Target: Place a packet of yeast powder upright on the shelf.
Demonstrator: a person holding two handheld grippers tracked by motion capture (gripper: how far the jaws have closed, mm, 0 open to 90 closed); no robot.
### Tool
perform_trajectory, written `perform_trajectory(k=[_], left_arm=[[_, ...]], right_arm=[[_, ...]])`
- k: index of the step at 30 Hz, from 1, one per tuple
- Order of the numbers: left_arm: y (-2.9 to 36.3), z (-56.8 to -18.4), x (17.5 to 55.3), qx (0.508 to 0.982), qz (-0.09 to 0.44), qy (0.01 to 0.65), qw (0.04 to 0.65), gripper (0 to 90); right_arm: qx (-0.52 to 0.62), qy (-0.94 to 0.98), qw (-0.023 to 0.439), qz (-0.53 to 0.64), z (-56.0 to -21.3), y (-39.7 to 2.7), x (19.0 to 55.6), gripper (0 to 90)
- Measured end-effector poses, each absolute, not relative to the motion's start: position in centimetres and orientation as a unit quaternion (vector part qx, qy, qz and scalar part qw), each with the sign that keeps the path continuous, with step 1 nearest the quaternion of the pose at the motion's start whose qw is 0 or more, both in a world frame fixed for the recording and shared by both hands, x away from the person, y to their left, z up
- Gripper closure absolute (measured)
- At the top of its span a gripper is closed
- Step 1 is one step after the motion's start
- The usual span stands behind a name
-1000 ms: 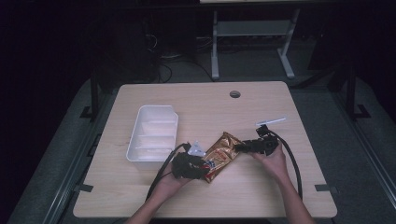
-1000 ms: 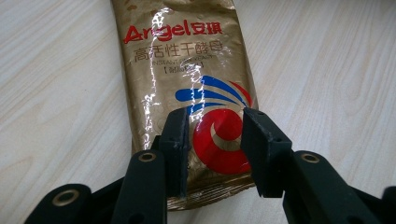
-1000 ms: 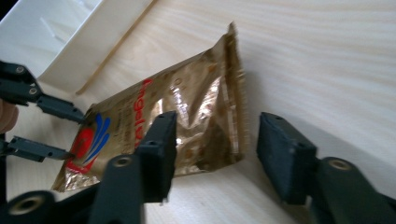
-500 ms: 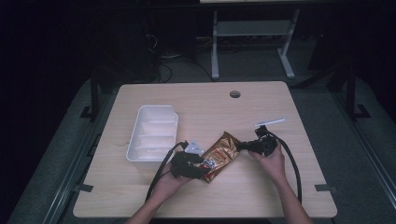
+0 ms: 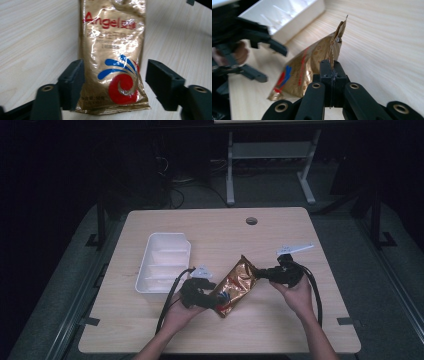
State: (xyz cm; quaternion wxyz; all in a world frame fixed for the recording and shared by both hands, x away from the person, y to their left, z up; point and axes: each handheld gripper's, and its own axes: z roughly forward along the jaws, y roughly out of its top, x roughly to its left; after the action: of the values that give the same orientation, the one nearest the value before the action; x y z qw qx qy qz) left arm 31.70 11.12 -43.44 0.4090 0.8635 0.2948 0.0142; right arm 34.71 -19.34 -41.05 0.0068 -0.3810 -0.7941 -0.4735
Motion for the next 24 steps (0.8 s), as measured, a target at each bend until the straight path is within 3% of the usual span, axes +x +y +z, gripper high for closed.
perform_trajectory(k=[11,22,24], left_arm=[[11.3,-43.3,32.1,0.848,-0.011,0.291,0.442,20.9],[11.3,-43.6,32.5,0.84,-0.065,0.269,0.467,25.5],[11.2,-43.6,32.4,0.841,-0.071,0.256,0.471,29.8]], right_arm=[[-0.258,-0.827,-0.002,-0.5,-35.9,-16.7,32.2,89.7],[-0.187,-0.839,0.026,-0.511,-34.4,-16.0,31.3,89.7],[-0.179,-0.84,0.027,-0.512,-34.1,-16.0,31.1,89.7]])
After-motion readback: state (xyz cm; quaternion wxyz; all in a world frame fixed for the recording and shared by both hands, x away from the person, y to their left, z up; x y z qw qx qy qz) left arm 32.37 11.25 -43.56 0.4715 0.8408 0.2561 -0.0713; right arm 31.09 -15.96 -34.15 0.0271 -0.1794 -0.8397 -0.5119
